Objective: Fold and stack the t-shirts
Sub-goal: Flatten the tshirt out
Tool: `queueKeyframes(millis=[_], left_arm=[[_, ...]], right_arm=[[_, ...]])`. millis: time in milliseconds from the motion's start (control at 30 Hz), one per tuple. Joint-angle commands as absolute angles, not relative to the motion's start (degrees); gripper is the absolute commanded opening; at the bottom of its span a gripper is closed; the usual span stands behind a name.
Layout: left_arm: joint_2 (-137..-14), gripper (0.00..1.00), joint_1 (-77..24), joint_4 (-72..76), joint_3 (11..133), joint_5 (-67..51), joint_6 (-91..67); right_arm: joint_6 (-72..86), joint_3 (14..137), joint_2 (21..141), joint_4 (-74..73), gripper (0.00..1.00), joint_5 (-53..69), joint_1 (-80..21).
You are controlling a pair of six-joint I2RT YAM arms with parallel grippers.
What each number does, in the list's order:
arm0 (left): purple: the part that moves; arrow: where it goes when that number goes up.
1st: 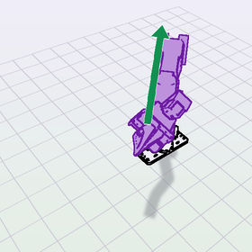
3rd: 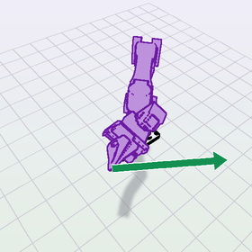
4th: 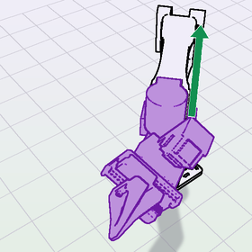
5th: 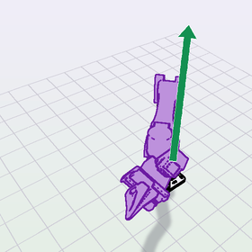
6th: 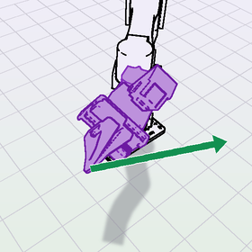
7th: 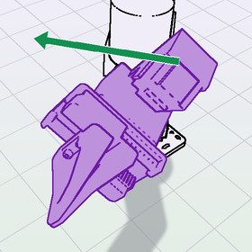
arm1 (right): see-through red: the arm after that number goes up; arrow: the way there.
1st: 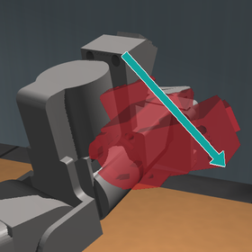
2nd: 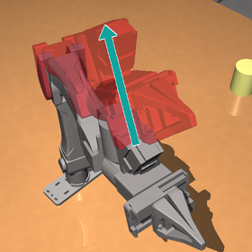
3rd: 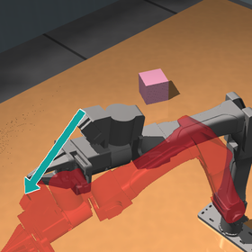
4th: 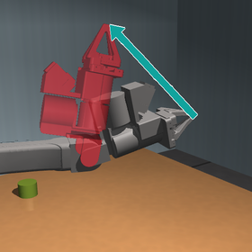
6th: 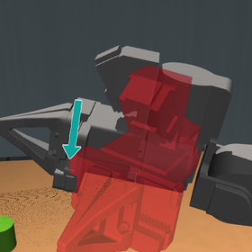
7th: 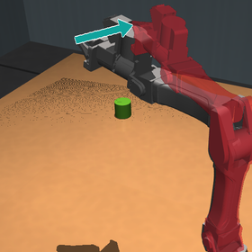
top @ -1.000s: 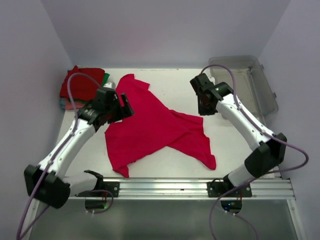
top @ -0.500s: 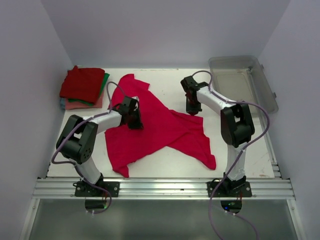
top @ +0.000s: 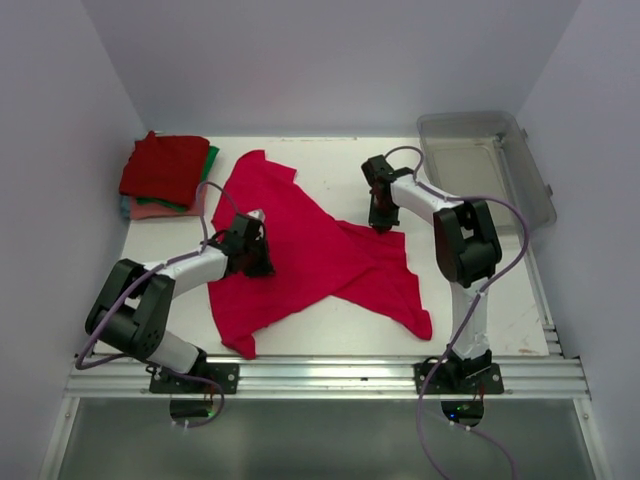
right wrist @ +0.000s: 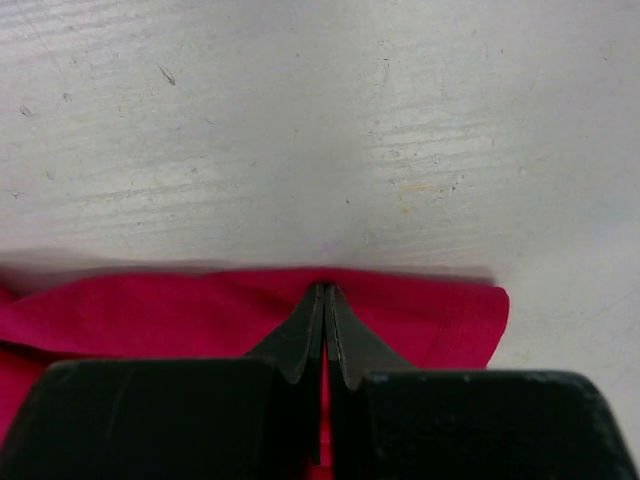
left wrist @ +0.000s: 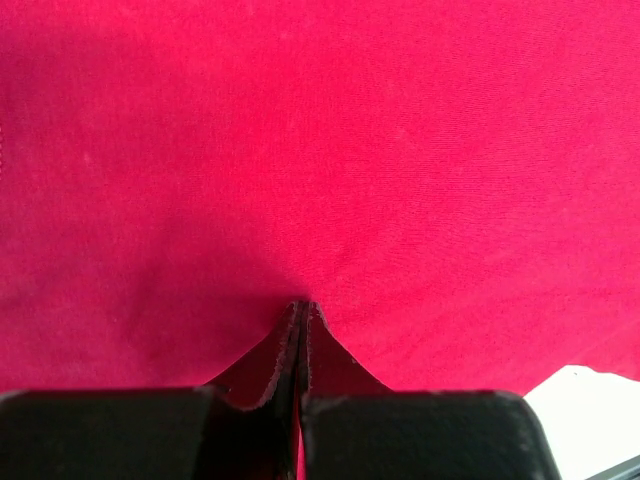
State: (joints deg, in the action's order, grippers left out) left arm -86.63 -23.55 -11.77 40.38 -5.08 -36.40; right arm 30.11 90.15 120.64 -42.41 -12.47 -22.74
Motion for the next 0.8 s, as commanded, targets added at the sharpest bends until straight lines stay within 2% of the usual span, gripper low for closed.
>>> queueKeyframes(millis=[0, 167, 500, 767], left_arm=[[-86.04, 0.00, -23.47, -11.78, 37.18, -2.37, -35.60], [-87.36, 0.00, -23.47, -10.81, 35.77, -3.69, -35.60], [-83.42, 0.00, -23.47, -12.12, 30.24, -1.67, -35.07], [-79.28, 0.00, -23.47, -15.47, 29.88, -1.23, -34.89]], right_arm=[[33.05, 87.98, 122.87, -40.43, 0.00, -11.42, -22.41], [33.75, 90.60, 126.11, -40.87, 0.00, -16.42, -22.24], [33.40, 114.76, 142.10, -48.95, 0.00, -21.88, -18.11], [35.50, 121.98, 144.05, -50.10, 0.00, -25.83, -13.36]])
